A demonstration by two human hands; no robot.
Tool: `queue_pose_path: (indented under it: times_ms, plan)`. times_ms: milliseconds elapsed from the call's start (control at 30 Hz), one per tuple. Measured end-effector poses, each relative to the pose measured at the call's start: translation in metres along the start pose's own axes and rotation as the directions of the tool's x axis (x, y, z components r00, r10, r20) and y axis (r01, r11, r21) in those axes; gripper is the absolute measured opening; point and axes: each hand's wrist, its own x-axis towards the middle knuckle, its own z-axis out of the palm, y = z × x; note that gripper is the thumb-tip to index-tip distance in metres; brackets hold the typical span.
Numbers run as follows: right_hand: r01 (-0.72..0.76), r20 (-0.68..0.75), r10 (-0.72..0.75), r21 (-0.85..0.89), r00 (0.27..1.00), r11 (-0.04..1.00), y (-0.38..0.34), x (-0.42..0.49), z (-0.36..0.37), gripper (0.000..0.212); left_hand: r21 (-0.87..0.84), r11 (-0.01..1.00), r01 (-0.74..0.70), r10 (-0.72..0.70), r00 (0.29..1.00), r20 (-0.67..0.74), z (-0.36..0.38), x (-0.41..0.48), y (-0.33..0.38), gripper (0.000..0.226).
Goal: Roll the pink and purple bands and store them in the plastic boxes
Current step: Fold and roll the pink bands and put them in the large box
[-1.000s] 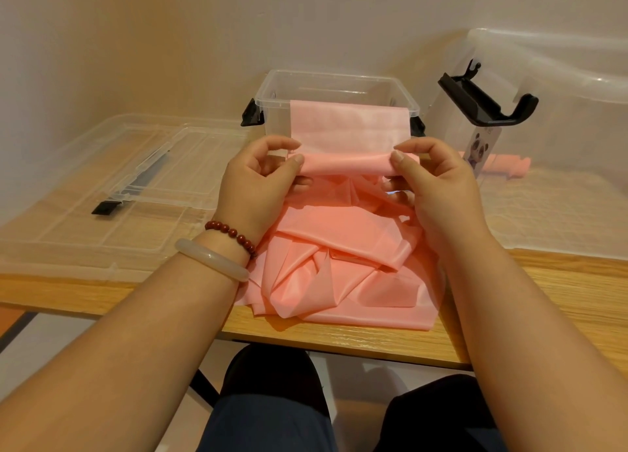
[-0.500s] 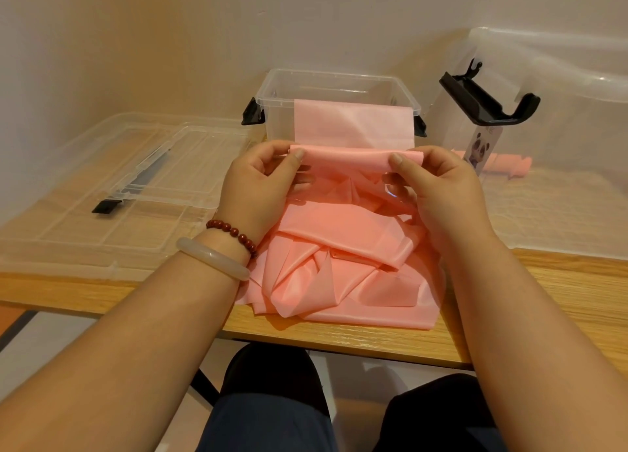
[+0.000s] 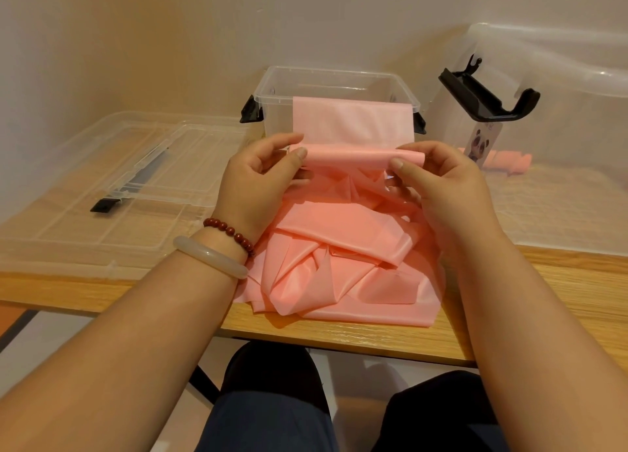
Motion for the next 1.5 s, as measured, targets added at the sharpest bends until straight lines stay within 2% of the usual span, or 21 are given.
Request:
queue_pose_path:
  times_ms: [133,333,433,567,733,900,1067,1200,1300,1433,1500]
  plan:
    - [0.012,-0.027,-0.014,-0.062,1.0,0.998,0.001,0.001,-0.001,0.01,0.04,0.999,-0.03,0.03,1.0,0.0,0.0,0.0,-0.001,0.026]
    - [0.012,-0.065,-0.018,-0.09,0.998,0.996,0.003,0.004,0.001,0.009,0.034,0.999,-0.001,0.002,1.0,-0.026,0.002,0.001,-0.001,0.011]
    - [0.019,-0.035,-0.021,-0.057,0.999,0.998,0.002,0.003,0.001,0.007,0.045,0.999,0.002,0.0,0.999,-0.049,0.002,0.001,0.0,0.007]
    - [0.005,0.06,-0.002,-0.049,0.998,0.999,0.001,0.0,0.0,0.019,0.049,0.999,0.021,-0.018,0.998,-0.067,0.003,-0.001,0.002,0.004]
    - [0.041,-0.01,-0.043,-0.149,0.999,0.988,0.002,0.002,-0.001,0.009,0.034,0.999,0.02,-0.018,0.998,-0.053,0.003,-0.001,0.002,0.013]
    - [0.027,-0.026,-0.03,-0.106,0.999,0.994,0.003,0.004,0.001,0.009,0.027,0.999,-0.031,0.03,0.999,0.019,0.0,0.003,-0.002,0.029]
    - [0.015,-0.015,-0.015,-0.032,1.0,0.999,0.006,0.006,0.001,0.013,0.086,0.994,-0.066,0.065,0.998,0.008,0.0,0.001,-0.003,0.017]
    - [0.017,0.072,-0.022,0.072,0.997,0.997,0.004,0.004,0.0,0.036,0.082,0.996,-0.037,0.039,0.999,-0.022,0.0,0.003,-0.004,0.011]
    - [-0.003,0.026,0.001,0.069,1.0,0.998,0.005,0.006,-0.001,0.026,0.102,0.995,-0.021,0.023,1.0,-0.015,0.001,0.004,-0.007,0.002]
    - [0.021,-0.025,-0.021,-0.009,0.999,1.0,0.005,0.006,0.0,0.009,0.076,0.997,-0.002,0.003,1.0,-0.022,0.001,0.006,-0.008,0.008]
    - [0.02,-0.021,-0.02,0.005,1.0,1.0,0.006,0.006,0.002,0.006,0.05,0.999,0.009,-0.008,1.0,-0.022,0.002,0.006,-0.007,0.009]
